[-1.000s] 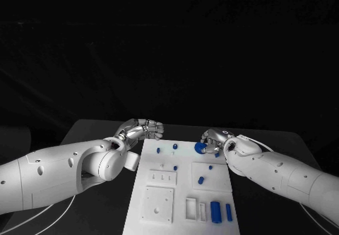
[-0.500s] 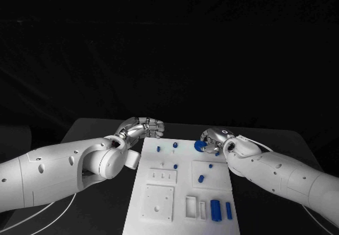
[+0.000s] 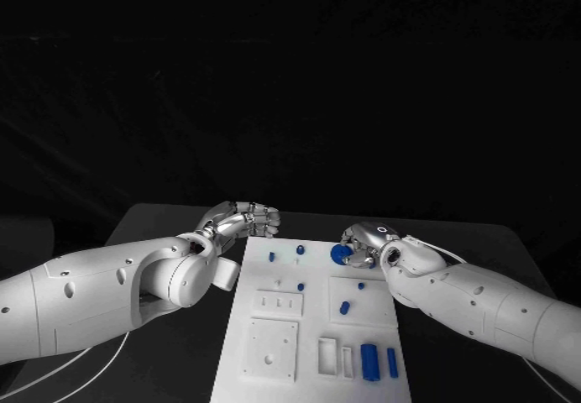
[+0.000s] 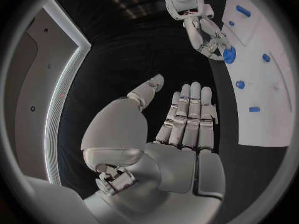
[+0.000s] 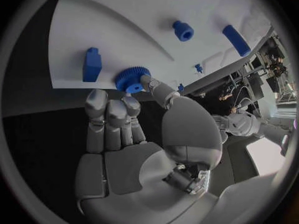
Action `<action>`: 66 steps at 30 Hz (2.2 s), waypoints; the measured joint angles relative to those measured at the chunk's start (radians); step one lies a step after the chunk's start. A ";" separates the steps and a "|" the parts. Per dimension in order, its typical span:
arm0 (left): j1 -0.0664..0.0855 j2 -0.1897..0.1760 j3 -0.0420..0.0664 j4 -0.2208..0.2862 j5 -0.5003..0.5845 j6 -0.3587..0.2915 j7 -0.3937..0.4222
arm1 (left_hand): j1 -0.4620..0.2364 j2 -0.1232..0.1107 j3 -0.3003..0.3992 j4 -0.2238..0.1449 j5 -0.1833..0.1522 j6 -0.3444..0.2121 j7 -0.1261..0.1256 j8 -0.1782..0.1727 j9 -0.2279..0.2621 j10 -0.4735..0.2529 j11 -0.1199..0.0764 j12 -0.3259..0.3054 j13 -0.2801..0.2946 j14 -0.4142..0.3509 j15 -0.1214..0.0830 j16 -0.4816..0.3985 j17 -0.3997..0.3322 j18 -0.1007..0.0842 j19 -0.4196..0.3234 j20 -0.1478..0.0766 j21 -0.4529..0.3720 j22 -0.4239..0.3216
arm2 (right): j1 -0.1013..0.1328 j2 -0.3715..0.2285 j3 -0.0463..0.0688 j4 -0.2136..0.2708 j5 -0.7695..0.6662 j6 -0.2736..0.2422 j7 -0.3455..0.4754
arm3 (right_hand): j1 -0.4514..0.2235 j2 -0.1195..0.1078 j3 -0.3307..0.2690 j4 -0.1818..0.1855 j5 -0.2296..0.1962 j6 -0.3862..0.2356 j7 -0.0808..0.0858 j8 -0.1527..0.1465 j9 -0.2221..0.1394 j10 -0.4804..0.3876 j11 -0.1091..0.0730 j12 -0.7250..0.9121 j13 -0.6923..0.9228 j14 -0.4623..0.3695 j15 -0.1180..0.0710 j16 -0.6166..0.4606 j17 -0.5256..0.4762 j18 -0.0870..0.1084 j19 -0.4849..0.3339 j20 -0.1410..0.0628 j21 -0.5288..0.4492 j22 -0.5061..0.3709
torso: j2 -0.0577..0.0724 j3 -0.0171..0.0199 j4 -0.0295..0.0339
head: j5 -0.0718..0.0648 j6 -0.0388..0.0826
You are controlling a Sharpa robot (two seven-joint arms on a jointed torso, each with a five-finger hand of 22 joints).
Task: Assemble the parts on the task board
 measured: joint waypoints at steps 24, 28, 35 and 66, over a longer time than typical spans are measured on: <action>0.000 -0.007 0.000 -0.009 -0.001 -0.002 0.002 | 0.000 0.000 0.003 -0.003 0.000 0.000 0.000 0.000 0.000 0.000 0.000 -0.004 0.000 0.000 0.000 0.000 0.001 0.000 0.000 0.000 0.004 0.000 | 0.017 -0.008 0.001 0.166 -0.124 -0.085 -0.085 | 0.004 -0.033 0.052 0.052 -0.051 0.010 -0.003 0.004 -0.001 0.005 -0.005 0.000 -0.012 0.006 -0.003 -0.012 0.012 0.000 0.011 -0.004 0.008 0.000 | 0.001 -0.0011 0.0017 | 0.013 0.002; 0.000 -0.008 0.000 -0.008 -0.001 -0.002 0.002 | 0.000 0.000 0.003 -0.003 0.000 0.000 0.000 0.000 0.000 0.000 0.000 -0.004 0.000 0.000 0.000 0.000 0.001 0.000 0.000 0.000 0.004 0.000 | 0.017 0.015 0.001 0.169 -0.143 -0.097 -0.093 | 0.009 -0.038 0.057 0.057 -0.055 0.010 -0.003 0.003 -0.002 0.005 -0.005 0.004 -0.013 0.006 -0.003 -0.012 0.013 0.000 0.011 -0.004 0.012 0.000 | 0.001 -0.0011 0.0017 | 0.015 0.003; 0.001 -0.005 0.000 -0.007 -0.001 -0.002 0.002 | 0.000 0.000 0.003 -0.003 0.000 0.000 0.000 0.000 0.000 0.000 0.000 -0.004 0.000 0.000 0.000 0.000 0.001 0.000 0.000 0.000 0.004 0.000 | 0.017 0.054 0.001 0.159 -0.163 -0.107 -0.099 | 0.009 -0.038 0.060 0.060 -0.059 0.010 -0.003 0.003 -0.004 0.005 -0.005 0.004 -0.015 0.006 -0.003 -0.012 0.013 0.000 0.013 -0.002 0.012 0.000 | 0.002 -0.0016 0.0017 | 0.017 0.006; 0.006 0.019 0.001 -0.010 -0.001 -0.002 0.003 | 0.000 0.000 0.003 -0.003 0.000 0.000 0.000 0.000 0.000 0.000 0.000 -0.004 0.000 0.000 0.000 0.000 0.002 0.000 0.000 0.000 0.004 0.000 | -0.013 0.137 -0.039 0.073 -0.187 -0.110 -0.100 | 0.012 -0.044 0.065 0.065 -0.059 0.013 -0.001 -0.003 -0.004 0.009 -0.008 0.004 -0.016 0.007 -0.001 -0.015 0.013 0.000 0.017 -0.003 0.012 0.000 | 0.002 0.0002 0.0010 | 0.032 -0.003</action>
